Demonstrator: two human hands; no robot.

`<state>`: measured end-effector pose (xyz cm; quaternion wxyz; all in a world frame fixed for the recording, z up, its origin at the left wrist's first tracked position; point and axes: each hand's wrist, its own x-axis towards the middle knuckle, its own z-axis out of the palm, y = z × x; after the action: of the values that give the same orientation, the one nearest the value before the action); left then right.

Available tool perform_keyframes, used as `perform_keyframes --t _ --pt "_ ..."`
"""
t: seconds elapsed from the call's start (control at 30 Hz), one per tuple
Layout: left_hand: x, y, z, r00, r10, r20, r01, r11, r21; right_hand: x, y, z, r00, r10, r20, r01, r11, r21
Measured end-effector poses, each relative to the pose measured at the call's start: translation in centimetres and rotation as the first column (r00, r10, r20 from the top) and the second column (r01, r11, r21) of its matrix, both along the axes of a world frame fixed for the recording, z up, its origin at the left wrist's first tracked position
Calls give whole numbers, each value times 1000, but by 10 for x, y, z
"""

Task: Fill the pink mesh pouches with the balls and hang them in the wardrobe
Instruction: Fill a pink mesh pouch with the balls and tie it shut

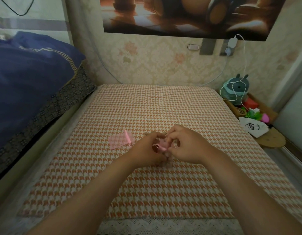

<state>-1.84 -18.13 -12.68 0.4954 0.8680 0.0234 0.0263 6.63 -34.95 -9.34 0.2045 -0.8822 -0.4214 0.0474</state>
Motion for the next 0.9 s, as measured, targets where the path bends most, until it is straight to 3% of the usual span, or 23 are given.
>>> perform_keyframes --t 0.3,0.57,0.7,0.9 --pt "1 0 1 997 -76 -6 77 996 45 -7 -3 3 998 21 67 -11 987 -159" --pt "-4 -2 4 997 -73 0 72 990 125 -11 -9 5 990 -44 135 65 986 -151" --pt "-3 -2 3 995 -95 -23 97 989 110 -16 -7 2 1000 -4 14 7 980 -201" --pt "-2 2 -1 998 -62 -31 65 991 119 -14 -10 6 996 -34 81 38 998 -56"
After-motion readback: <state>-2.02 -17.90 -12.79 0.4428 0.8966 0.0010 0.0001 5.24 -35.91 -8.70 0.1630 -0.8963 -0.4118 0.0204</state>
